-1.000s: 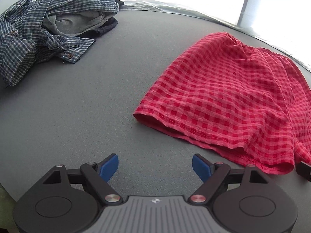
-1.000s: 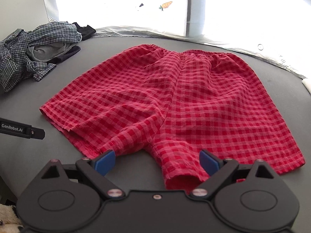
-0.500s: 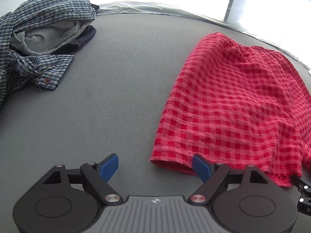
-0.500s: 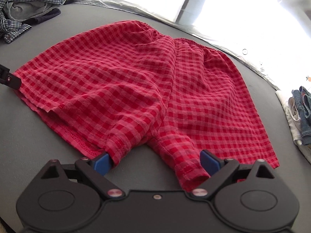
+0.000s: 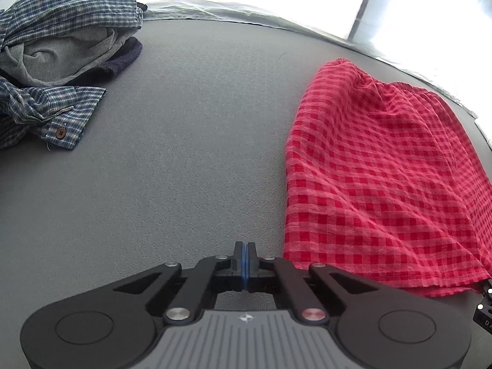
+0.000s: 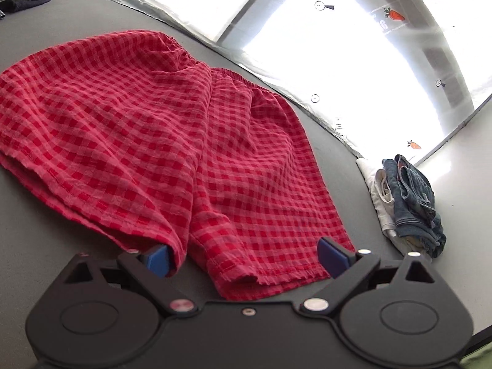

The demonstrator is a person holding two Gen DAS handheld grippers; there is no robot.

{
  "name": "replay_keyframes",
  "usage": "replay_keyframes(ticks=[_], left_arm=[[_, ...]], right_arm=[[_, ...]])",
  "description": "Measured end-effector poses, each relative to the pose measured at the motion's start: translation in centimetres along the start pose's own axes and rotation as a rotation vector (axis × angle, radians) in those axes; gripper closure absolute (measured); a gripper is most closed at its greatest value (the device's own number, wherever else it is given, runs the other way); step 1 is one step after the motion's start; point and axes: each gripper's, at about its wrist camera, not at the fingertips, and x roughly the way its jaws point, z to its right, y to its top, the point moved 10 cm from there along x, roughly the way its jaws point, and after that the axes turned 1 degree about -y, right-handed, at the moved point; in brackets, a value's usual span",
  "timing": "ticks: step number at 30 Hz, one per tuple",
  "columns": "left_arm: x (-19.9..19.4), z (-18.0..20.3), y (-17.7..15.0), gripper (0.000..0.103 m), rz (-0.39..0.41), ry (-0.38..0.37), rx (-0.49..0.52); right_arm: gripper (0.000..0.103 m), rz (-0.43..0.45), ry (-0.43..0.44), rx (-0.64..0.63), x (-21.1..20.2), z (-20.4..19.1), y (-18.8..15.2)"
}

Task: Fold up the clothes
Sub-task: 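Move the left gripper to the shorts' leg hem and close on it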

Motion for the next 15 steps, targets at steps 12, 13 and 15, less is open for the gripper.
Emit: replay_keyframes(ticks=[12,13,15], left_arm=[[-1.5,0.7,-1.0,0.063,-0.012,-0.190,-0.082],[-1.5,1.1,-1.0,0.059,-0.012,-0.204,-0.077],[-1.3,1.8,-0.9,0.055,-0.014,-0.218,-0.063]], right_arm=[[0.006,-0.036,-0.019,0.023,-1.9,-0.8,-1.9],[0.006,-0.038,-0.019,0.026,-2.0,-0.8,-2.0],[0.006,-0.037,-0.015,0.024,-2.0,-0.9,-2.0]])
